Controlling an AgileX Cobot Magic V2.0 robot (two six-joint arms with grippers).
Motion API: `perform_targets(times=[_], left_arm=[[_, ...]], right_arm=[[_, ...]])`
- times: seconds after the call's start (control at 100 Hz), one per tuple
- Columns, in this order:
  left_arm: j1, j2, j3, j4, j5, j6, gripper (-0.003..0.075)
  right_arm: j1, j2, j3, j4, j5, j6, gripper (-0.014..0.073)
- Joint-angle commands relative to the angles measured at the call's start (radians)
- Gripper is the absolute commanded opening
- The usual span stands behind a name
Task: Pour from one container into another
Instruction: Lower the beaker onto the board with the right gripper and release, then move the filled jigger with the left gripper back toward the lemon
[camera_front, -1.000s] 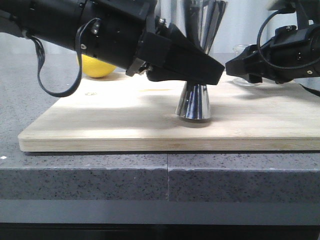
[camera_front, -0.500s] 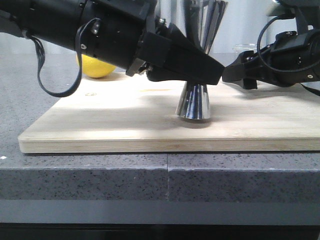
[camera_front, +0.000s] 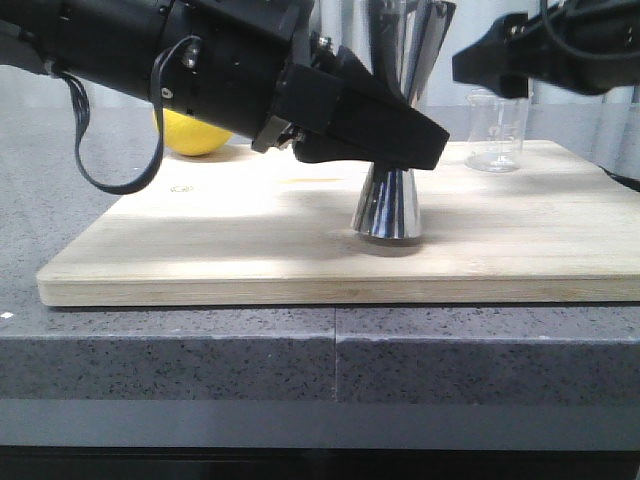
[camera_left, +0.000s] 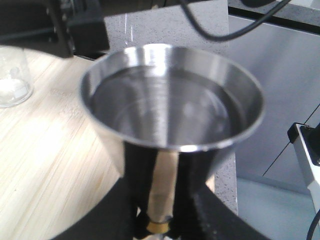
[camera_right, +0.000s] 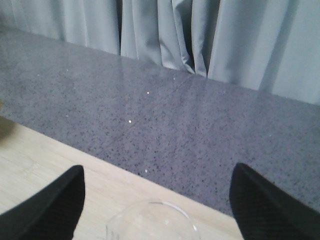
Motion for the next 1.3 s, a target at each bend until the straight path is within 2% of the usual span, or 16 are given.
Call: perform_targets(times=[0.0, 0.31, 0.64, 1.0, 1.29], left_arm=[[0.000, -0.055, -0.034, -0.032, -0.052, -0.008, 0.0058], [0.023, -0.055, -0.077, -0.032, -0.052, -0.008, 0.0058], [0.115, -0.055, -0.113, -0.032, -0.062, 0.002, 0.0058], [0.229, -0.053, -0.113, -0.128, -0.115, 0.107, 0.0058], [0.239, -0.003, -0.113, -0.175, -0.141, 0.174, 0.0058]], right_arm=[[-0.007, -0.074, -0.020, 0.018, -0.072, 0.000, 0.0540], [-0.007, -0.263, -0.020, 0.018, -0.072, 0.000, 0.0540], [-0.007, -0.408, -0.020, 0.018, -0.062, 0.000, 0.0540], [-0.005, -0.424, -0.020, 0.018, -0.026, 0.014, 0.0540], [-0.005, -0.424, -0.020, 0.018, -0.026, 0.016, 0.0540]])
